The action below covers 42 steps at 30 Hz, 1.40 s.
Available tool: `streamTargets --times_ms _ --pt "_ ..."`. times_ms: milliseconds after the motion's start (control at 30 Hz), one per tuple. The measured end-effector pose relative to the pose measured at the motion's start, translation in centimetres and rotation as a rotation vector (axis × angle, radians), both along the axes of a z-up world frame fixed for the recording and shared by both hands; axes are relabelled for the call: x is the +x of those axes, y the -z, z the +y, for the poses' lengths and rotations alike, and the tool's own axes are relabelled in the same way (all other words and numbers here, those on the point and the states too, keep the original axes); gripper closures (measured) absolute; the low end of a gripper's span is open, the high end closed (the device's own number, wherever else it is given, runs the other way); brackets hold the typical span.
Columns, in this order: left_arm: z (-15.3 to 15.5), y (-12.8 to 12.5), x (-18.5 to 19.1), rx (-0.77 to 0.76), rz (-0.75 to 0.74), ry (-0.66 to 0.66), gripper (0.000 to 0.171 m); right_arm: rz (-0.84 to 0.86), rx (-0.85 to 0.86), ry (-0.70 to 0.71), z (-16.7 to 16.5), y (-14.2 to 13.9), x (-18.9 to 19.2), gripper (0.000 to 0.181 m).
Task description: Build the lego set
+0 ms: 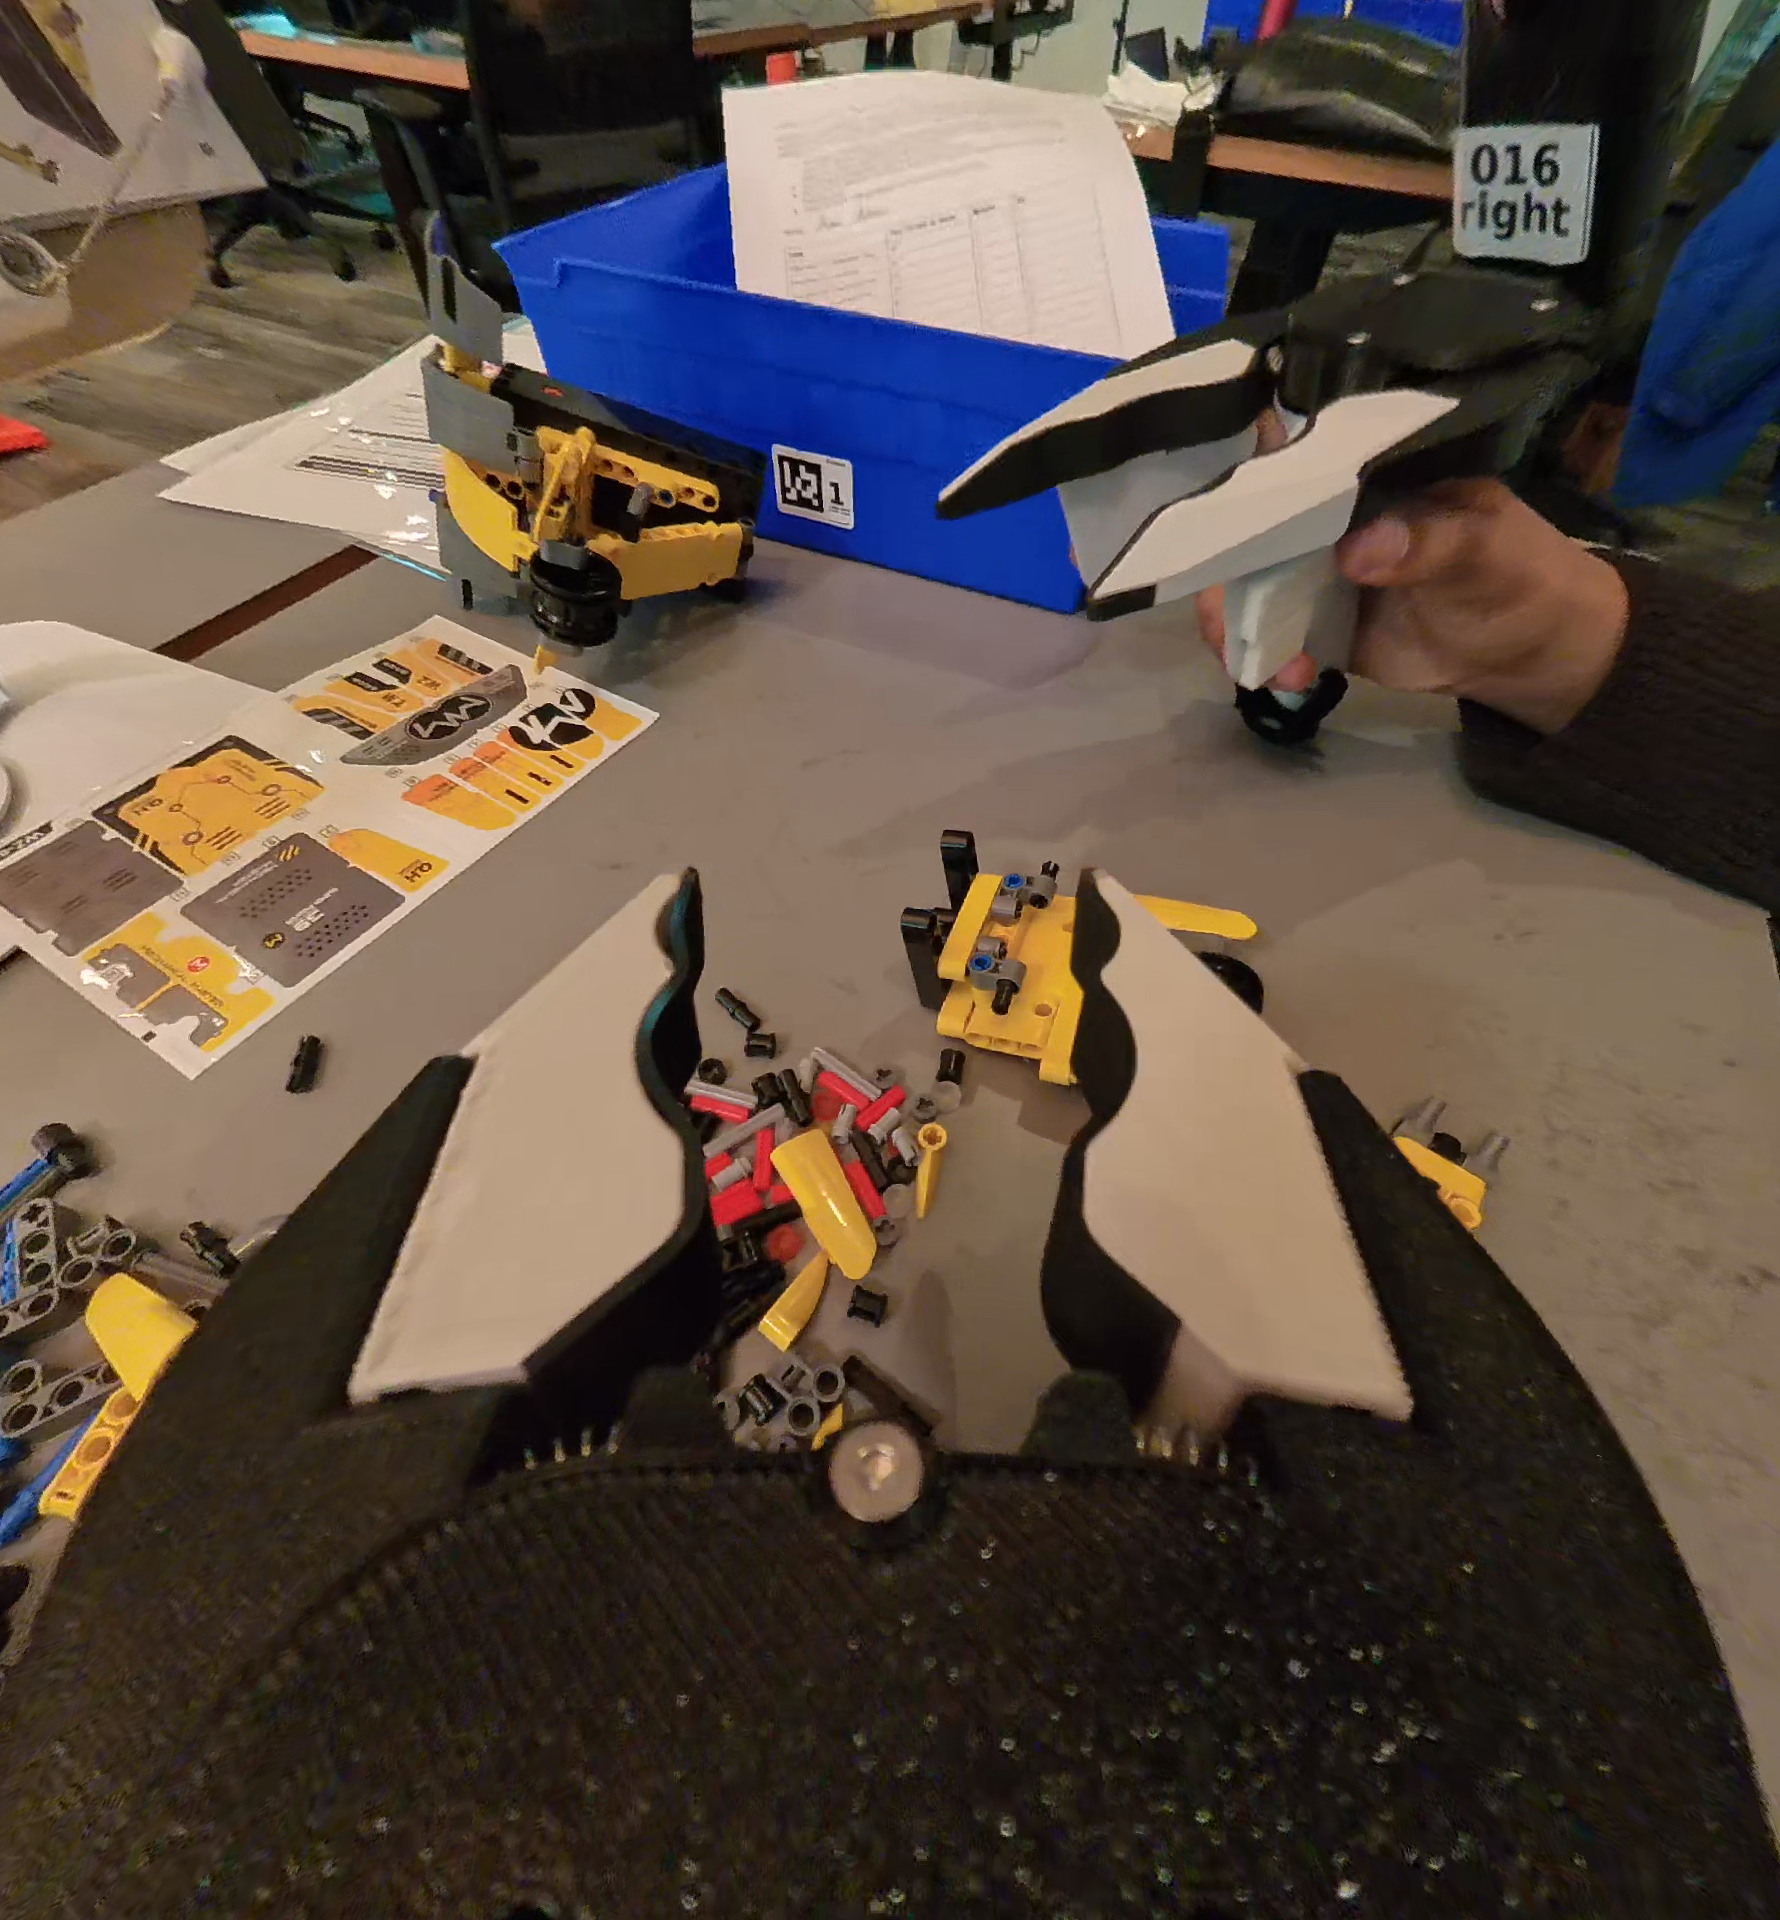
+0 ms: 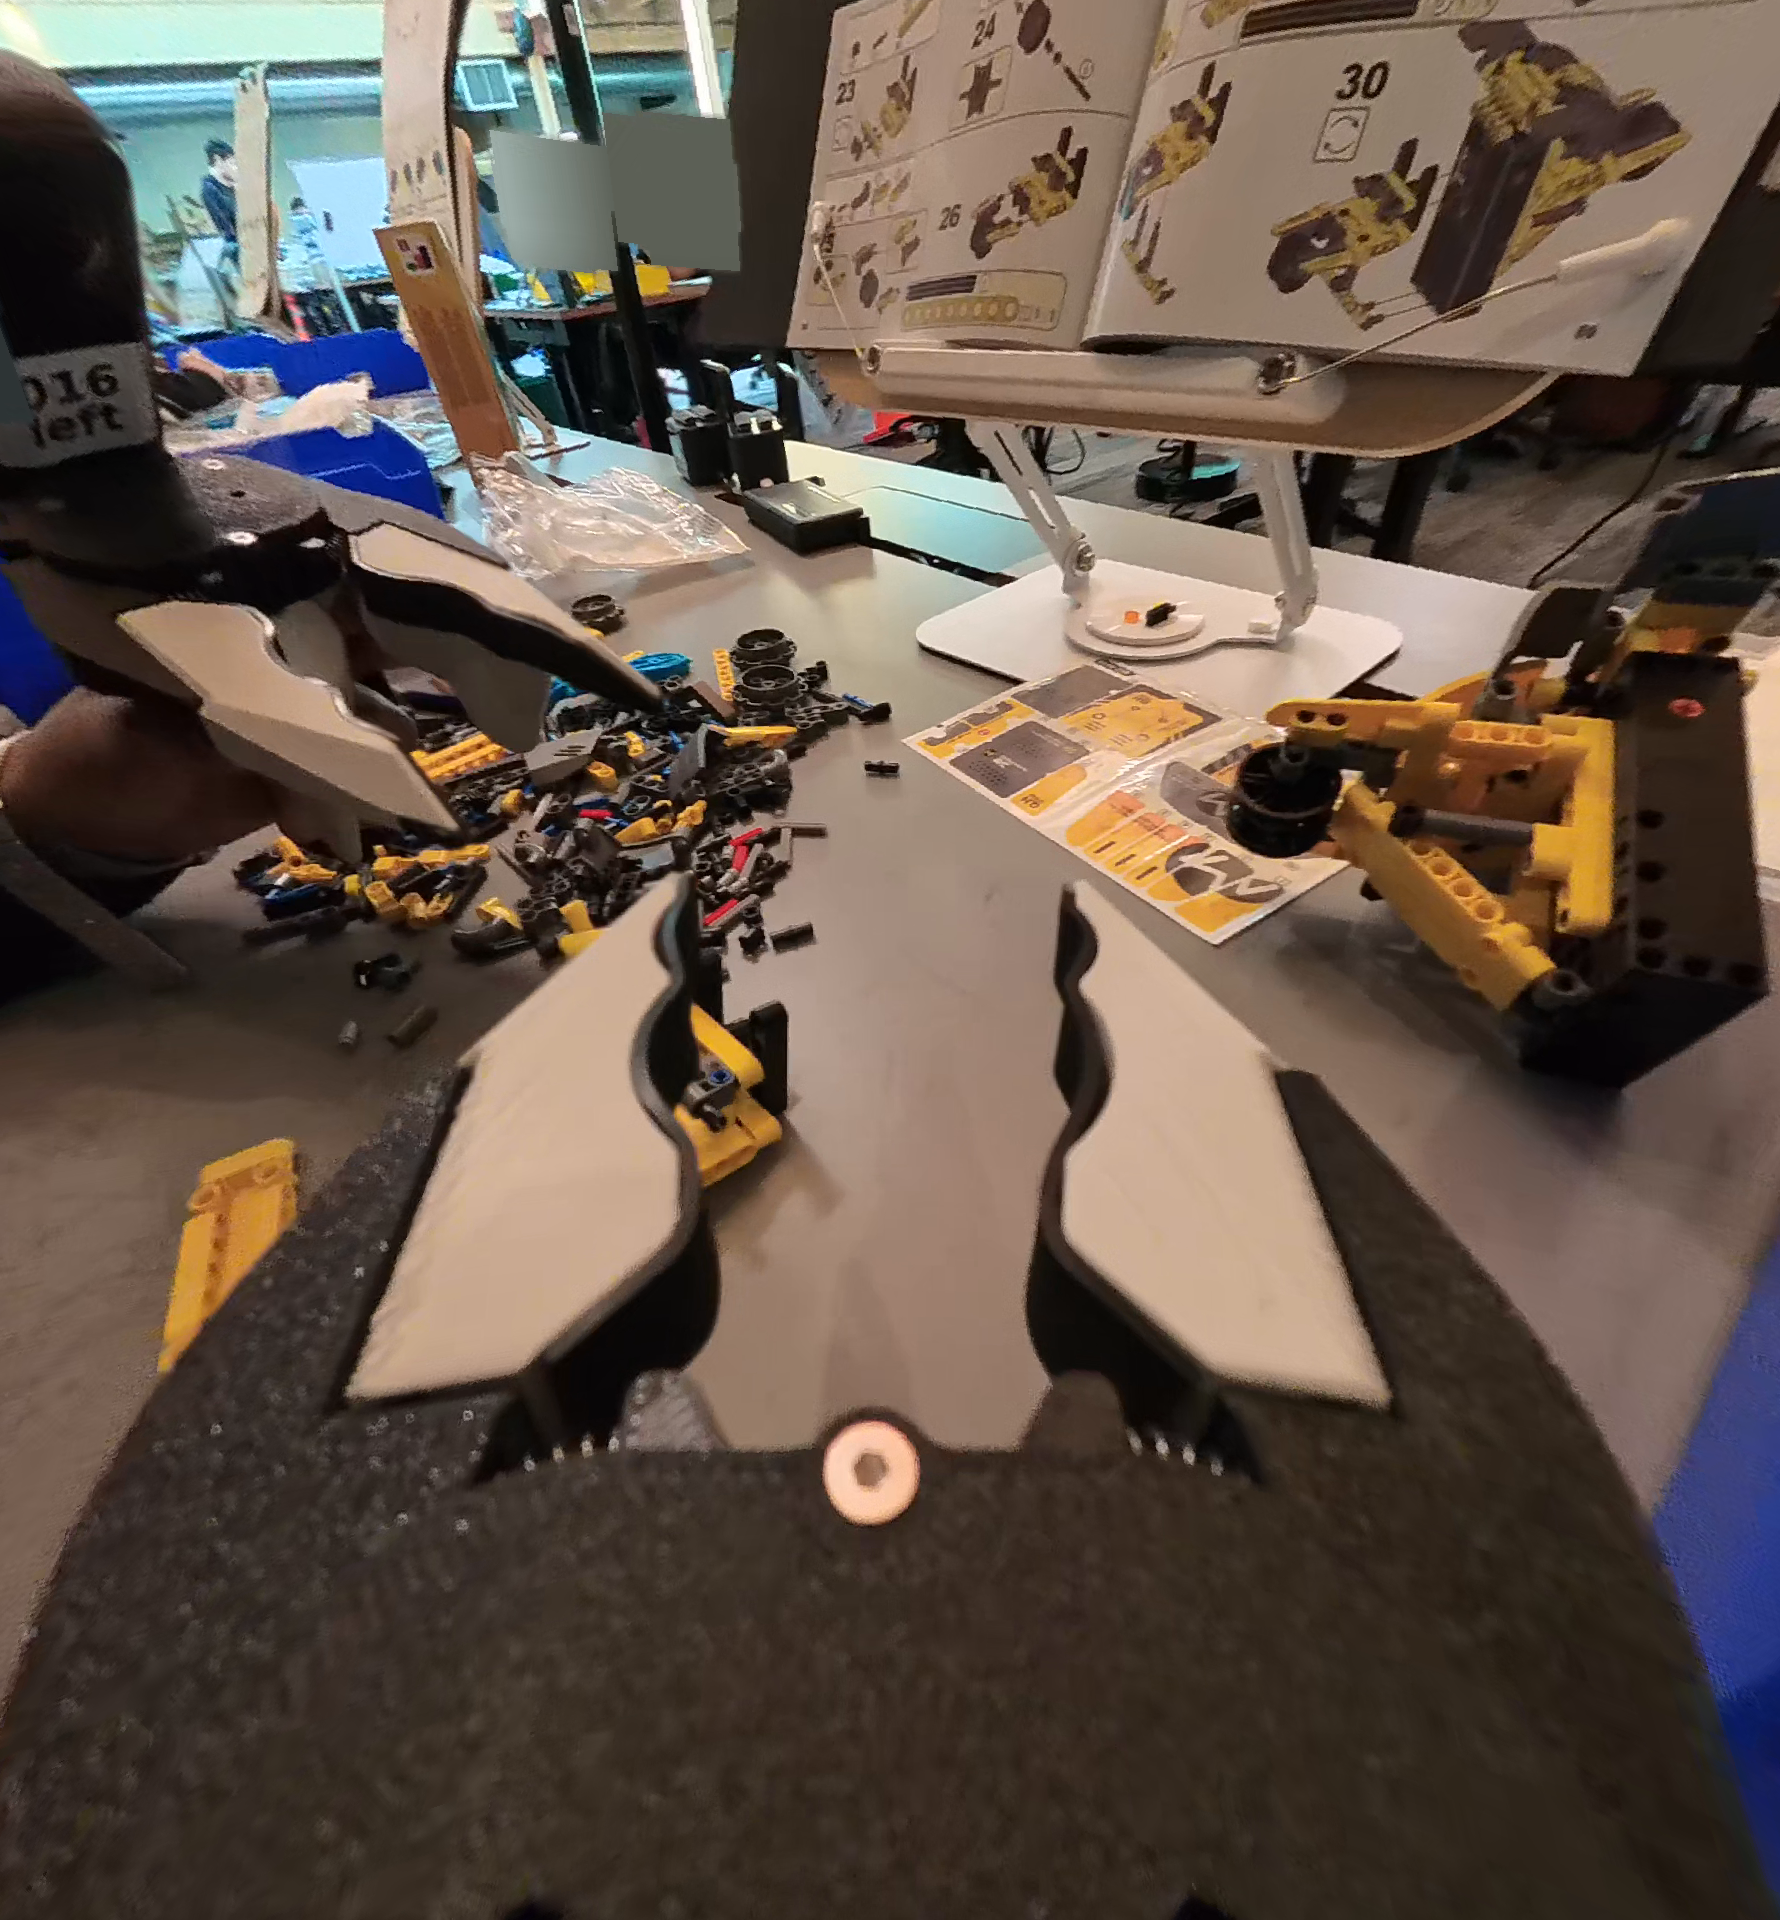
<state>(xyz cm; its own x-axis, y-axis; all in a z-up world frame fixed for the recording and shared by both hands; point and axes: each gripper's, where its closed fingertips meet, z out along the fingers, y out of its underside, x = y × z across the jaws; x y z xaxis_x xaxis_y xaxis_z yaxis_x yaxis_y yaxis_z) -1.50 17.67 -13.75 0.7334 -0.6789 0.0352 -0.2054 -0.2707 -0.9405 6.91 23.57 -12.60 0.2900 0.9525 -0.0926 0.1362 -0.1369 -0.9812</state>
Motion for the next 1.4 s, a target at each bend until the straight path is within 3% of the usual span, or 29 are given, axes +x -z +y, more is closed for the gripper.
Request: streamTargets --times_ms 200,667,1400 --pt "-0.2 0.4 0.5 -0.001 0.021 0.013 0.101 -0.013 0.055 0.068 1.3 -0.2 0.9 0.117" --pt "-0.6 0.2 1.3 -0.004 -0.004 0.041 0.100 0.178 -0.141 0.008 1.3 -1.8 1.6 0.116" --pt "-0.6 1.9 1.9 -0.064 0.011 0.076 0.097 0.100 -0.069 -0.034 0.0 -1.5 0.8 0.116"
